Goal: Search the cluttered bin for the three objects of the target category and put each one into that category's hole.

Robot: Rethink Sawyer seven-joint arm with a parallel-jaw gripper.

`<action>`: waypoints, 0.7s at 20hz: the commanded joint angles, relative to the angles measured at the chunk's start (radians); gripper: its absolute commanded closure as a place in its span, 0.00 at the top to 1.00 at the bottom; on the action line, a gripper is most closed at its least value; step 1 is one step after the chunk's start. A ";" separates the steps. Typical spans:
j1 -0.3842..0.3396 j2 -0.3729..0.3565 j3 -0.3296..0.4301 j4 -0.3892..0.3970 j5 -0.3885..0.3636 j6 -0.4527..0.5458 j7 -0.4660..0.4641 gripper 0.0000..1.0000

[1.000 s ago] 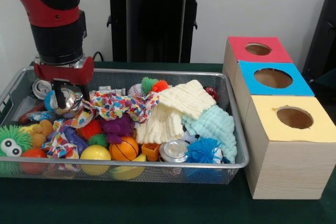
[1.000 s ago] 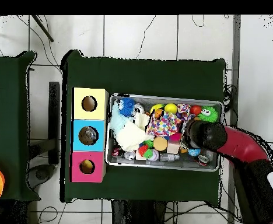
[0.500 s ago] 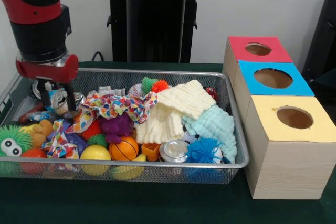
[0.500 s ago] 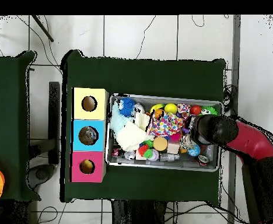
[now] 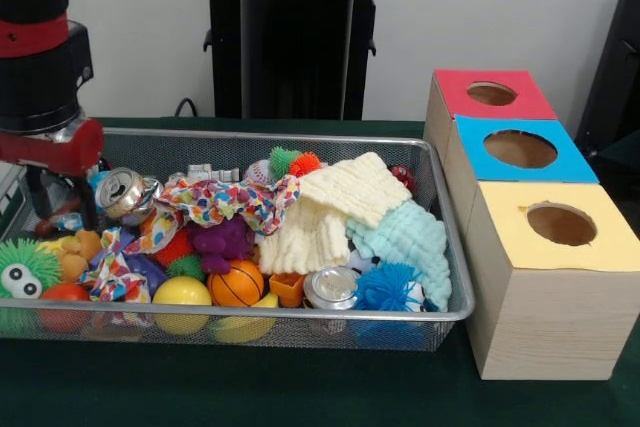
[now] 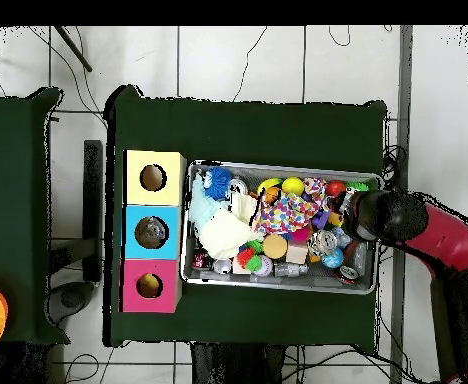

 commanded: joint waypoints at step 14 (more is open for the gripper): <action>-0.090 0.129 0.089 0.007 -0.036 -0.065 -0.075 1.00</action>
